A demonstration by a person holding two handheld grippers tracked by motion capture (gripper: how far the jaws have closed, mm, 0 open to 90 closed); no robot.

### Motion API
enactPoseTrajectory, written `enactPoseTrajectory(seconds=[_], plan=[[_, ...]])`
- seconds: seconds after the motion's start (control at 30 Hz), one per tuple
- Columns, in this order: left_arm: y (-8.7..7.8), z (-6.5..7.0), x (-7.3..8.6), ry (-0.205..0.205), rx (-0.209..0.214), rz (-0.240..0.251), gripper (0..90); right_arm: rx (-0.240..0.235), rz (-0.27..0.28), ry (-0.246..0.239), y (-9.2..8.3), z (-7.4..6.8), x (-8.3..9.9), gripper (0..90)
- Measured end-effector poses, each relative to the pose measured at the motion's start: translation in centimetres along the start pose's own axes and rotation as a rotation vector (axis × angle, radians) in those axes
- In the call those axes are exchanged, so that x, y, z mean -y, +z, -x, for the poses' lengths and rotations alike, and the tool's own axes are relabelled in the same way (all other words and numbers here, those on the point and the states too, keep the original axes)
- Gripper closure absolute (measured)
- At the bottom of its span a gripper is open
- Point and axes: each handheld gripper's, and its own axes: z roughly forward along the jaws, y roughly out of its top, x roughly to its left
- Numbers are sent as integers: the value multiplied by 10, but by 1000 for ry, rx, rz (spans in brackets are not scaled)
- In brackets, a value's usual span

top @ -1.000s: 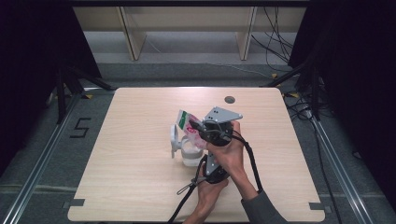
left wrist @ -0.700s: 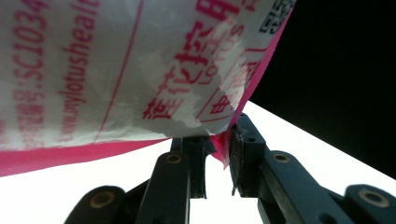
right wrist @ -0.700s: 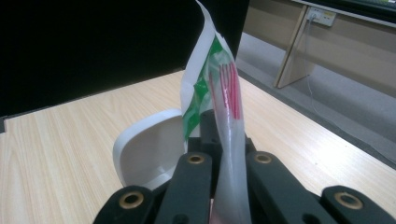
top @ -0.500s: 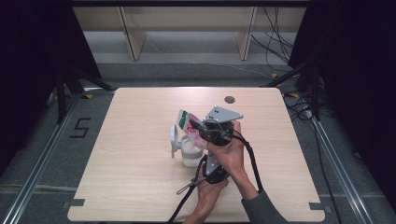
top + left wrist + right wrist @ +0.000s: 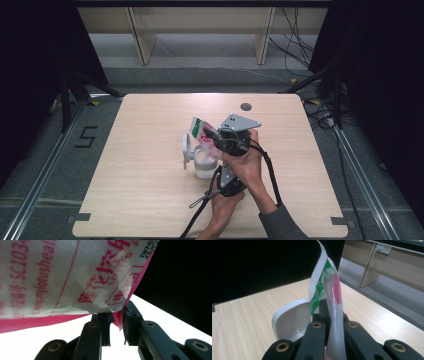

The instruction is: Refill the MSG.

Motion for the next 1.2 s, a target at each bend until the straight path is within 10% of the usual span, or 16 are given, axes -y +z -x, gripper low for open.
enactPoseTrajectory(seconds=[1.2], plan=[[0,1,2,-12,-3,6,771,10,-16,-30,5,-4,1,900]])
